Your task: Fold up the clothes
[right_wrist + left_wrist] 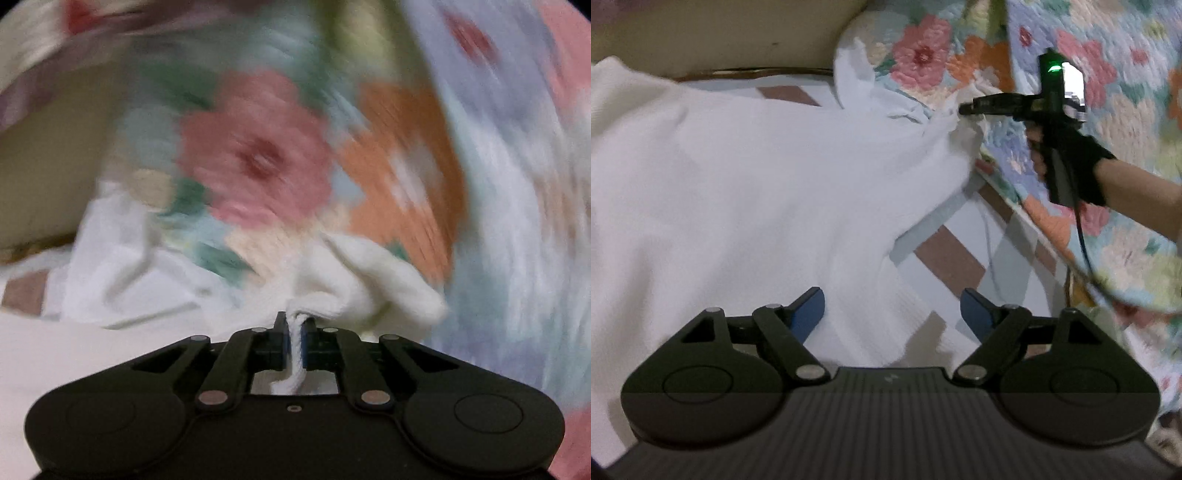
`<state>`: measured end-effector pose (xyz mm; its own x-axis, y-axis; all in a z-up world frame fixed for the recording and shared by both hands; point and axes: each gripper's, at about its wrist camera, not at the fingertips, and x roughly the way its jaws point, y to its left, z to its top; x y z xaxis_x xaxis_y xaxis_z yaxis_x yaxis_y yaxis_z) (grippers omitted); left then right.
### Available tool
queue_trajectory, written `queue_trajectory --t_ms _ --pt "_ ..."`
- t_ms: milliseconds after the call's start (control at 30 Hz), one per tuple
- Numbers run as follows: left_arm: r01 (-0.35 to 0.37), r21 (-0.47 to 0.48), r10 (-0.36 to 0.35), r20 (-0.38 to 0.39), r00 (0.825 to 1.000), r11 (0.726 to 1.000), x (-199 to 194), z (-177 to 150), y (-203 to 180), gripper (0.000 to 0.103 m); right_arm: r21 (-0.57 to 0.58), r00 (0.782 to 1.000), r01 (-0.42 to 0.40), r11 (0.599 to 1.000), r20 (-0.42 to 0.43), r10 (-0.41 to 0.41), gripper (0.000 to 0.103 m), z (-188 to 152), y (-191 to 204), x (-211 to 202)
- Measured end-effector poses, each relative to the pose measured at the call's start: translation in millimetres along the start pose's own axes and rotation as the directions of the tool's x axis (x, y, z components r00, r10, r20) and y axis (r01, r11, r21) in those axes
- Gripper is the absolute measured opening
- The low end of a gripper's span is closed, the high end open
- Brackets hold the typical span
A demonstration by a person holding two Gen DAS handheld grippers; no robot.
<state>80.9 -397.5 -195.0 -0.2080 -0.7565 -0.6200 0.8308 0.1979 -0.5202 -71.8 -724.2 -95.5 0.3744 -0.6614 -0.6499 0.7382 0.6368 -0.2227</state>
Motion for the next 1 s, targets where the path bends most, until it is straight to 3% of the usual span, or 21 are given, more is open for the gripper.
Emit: queue_trajectory --t_ms 67,133,167,233,300,400,567,667,700,733,767,800,833,867,900,1000 --pt "0.008 -0.045 -0.006 0.039 0.999 0.999 -11 -4 9 0.080 -0.074 0.987 -0.161 0.984 -0.014 0.160 0.008 8 34 -25" --pt "-0.020 -0.068 0.024 0.059 0.998 0.997 -18 -8 18 0.080 -0.123 0.950 -0.312 0.942 -0.063 0.306 0.010 6 70 -47" --pt "-0.042 -0.077 0.048 0.067 0.997 0.996 -20 -11 22 0.080 -0.117 0.917 -0.395 0.911 -0.107 0.384 0.016 0 84 -54" --pt "-0.051 -0.086 0.058 0.081 0.995 0.995 -23 -13 27 0.080 -0.088 0.824 -0.555 0.828 -0.195 0.532 0.017 -11 111 -69" --pt "-0.046 -0.094 0.053 0.074 0.996 0.994 -24 -11 28 0.080 -0.045 0.688 -0.709 0.704 -0.265 0.676 0.031 -19 121 -81" --pt "-0.067 -0.066 0.071 0.071 0.995 0.996 -22 -10 25 0.080 -0.113 0.663 -0.745 0.658 -0.233 0.711 0.043 -17 115 -100" --pt "-0.075 -0.058 0.079 0.064 0.995 0.995 -20 -9 25 0.080 -0.262 0.800 -0.598 0.758 -0.249 0.545 0.045 -7 103 -76" --pt "-0.055 -0.085 0.060 0.053 0.997 0.995 -19 -4 26 0.079 -0.209 0.797 -0.596 0.775 -0.271 0.540 0.045 -3 94 -47" --pt "-0.044 -0.092 0.048 0.047 0.998 0.995 -19 -2 25 0.073 -0.173 0.791 -0.600 0.781 -0.275 0.547 0.045 -3 95 -41" --pt "-0.037 -0.053 0.039 0.037 0.999 0.998 -18 -2 20 0.058 -0.134 0.784 -0.603 0.786 -0.279 0.554 0.045 -2 97 -36" --pt "-0.031 -0.013 0.031 0.027 0.999 0.999 -17 -2 15 0.053 -0.087 0.770 -0.615 0.784 -0.280 0.573 0.047 1 102 -31" --pt "-0.023 0.026 0.023 0.017 1.000 0.999 -16 -1 10 0.051 -0.040 0.752 -0.630 0.776 -0.280 0.596 0.054 5 107 -27" --pt "-0.016 0.064 0.016 0.006 1.000 0.998 -15 -1 4 0.051 -0.026 0.753 -0.623 0.781 -0.290 0.591 0.059 3 112 -21" --pt "-0.009 0.103 0.010 -0.005 1.000 0.995 -14 -1 -1 0.051 -0.015 0.755 -0.615 0.789 -0.301 0.583 0.067 2 118 -15" --pt "-0.044 0.136 0.047 -0.018 0.999 0.990 -11 -3 -4 0.051 -0.005 0.757 -0.606 0.796 -0.312 0.574 0.067 0 124 -9" --pt "-0.062 0.124 0.066 -0.030 0.997 0.990 -11 -8 -3 0.051 -0.121 0.822 -0.540 0.833 -0.288 0.491 0.065 -17 126 -1"
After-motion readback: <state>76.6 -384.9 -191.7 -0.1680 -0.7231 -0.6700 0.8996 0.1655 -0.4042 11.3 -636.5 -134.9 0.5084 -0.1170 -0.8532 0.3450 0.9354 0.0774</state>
